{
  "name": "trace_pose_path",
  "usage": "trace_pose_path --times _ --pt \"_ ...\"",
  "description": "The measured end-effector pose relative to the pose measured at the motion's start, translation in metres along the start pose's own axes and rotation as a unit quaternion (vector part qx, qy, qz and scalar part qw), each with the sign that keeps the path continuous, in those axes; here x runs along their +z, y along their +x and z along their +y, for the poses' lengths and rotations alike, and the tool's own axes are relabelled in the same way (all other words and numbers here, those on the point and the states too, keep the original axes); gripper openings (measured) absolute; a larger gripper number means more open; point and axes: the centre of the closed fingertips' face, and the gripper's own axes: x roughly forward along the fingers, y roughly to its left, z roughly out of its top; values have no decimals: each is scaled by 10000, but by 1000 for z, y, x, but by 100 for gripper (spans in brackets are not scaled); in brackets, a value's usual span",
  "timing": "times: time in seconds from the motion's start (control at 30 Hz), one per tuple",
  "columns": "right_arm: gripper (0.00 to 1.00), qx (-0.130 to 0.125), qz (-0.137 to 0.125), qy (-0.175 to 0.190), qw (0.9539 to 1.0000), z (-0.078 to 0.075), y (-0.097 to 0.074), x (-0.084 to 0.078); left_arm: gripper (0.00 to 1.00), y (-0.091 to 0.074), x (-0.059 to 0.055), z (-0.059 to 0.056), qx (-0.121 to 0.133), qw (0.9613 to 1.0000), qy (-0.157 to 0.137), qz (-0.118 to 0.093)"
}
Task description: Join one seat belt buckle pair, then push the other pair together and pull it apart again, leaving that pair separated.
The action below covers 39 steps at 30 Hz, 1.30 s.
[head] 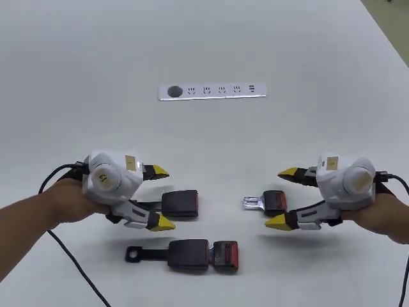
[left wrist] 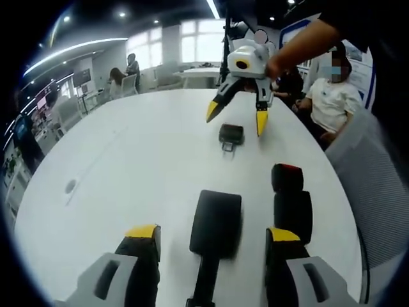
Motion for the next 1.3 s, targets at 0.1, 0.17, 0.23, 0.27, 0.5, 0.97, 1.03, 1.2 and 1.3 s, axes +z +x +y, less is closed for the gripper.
trace_pose_path --times 0.1,0.17,0.23,0.27,0.5,0.97,1.03,1.2,1.3 --pt "67 88 96 -27 9999 -3 5 -7 67 5 -2 -1 -50 10000 -7 44" --pt "65 159 142 -58 9998 -2 8 -10 65 8 -5 1 -71 10000 -29 47" --pt "63 204 194 -106 9995 0 8 -11 64 10 -8 2 -102 9999 -30 62" --pt "63 244 240 -124 9993 0 9 -12 63 11 -8 2 -112 9999 -46 82" --pt "58 408 500 -213 9977 2 11 -20 55 17 -11 0 -213 9997 -53 115" --pt "40 387 660 -543 9956 -1 13 -24 41 19 -11 1 -265 9994 184 97" --pt "38 343 680 -586 9954 -2 13 -24 40 19 -14 -2 -305 9992 243 99" --pt "36 393 686 -596 9951 -1 13 -23 34 19 -15 -1 -350 9987 333 132" --pt "36 421 719 -667 9943 0 12 -22 34 20 -17 -1 -387 9983 391 166"
